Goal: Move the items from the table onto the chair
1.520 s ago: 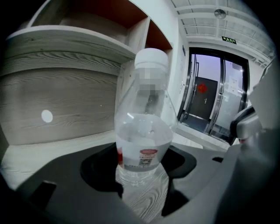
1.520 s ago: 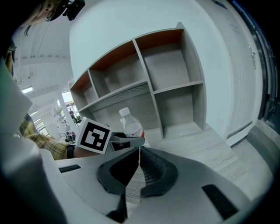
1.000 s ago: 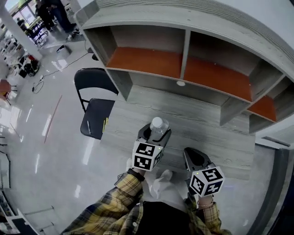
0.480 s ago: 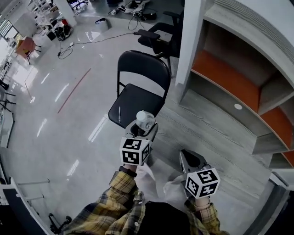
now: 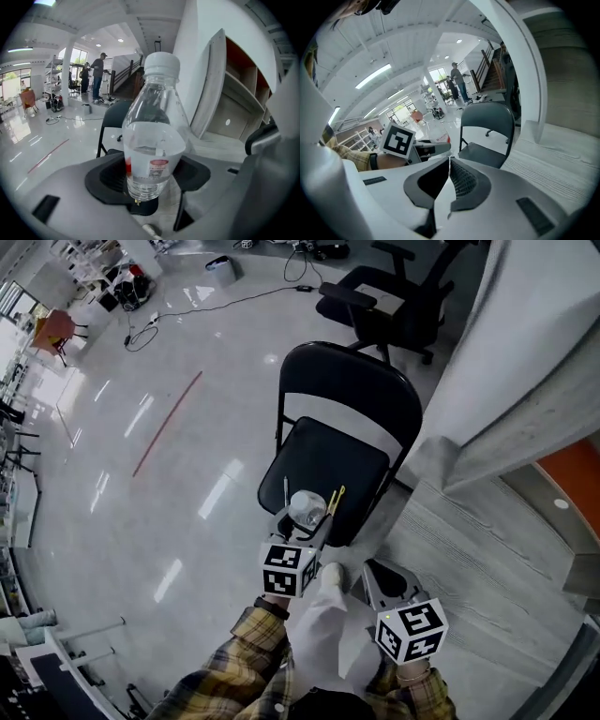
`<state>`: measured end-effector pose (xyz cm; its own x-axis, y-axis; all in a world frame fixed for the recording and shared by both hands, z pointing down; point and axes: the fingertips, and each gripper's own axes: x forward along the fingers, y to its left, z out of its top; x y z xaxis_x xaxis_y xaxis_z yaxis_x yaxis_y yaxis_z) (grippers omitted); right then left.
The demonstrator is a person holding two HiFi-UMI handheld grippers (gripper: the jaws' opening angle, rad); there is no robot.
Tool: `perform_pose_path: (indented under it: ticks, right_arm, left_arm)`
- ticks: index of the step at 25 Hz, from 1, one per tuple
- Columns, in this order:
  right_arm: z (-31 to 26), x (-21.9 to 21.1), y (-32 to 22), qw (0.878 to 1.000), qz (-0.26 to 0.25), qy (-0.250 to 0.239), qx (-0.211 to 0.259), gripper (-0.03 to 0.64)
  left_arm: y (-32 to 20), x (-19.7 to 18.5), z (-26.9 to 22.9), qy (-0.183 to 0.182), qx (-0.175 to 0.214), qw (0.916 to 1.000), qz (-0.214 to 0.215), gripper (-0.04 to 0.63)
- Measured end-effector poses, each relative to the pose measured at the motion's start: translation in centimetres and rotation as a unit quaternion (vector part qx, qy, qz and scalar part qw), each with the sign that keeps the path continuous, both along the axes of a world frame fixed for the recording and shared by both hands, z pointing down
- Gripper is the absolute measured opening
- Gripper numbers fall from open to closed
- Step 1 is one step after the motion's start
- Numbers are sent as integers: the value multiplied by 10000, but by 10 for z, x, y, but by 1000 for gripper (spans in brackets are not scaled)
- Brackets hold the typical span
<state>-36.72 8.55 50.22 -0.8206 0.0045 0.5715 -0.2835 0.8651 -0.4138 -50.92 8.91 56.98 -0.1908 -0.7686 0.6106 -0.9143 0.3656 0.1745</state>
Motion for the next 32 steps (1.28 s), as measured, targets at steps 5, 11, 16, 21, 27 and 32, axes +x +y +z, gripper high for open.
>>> perform_pose_path:
  ticks: [5,11,16,21,27,32]
  right_arm:
    - [39,-54,-13,9996,139,204,-104,20]
    - [78,-74,-17,9983,282,393,-317,20]
    - [109,-85,-21,9976,286,389,-497,20]
    - [107,-99,-10,9979,228,235,-559,20]
    - [109,-96,-9,9971,321,161,-669,19]
    - [100,-90,-15,9969,450,127,-625,20]
  left_arm:
    - [-11,-49,84,65,-259,9996,-4,287]
    - [-12,-58,171,352,-440,9984,9,287]
    - [-16,-67,238,395,-646,9971,71,287]
    - [-21,-82,269,312,-719,9969,86,287]
    - [-19,-78,279,217,-759,9968,134,296]
    - [-13,-70,280,196,-839,9959,260,302]
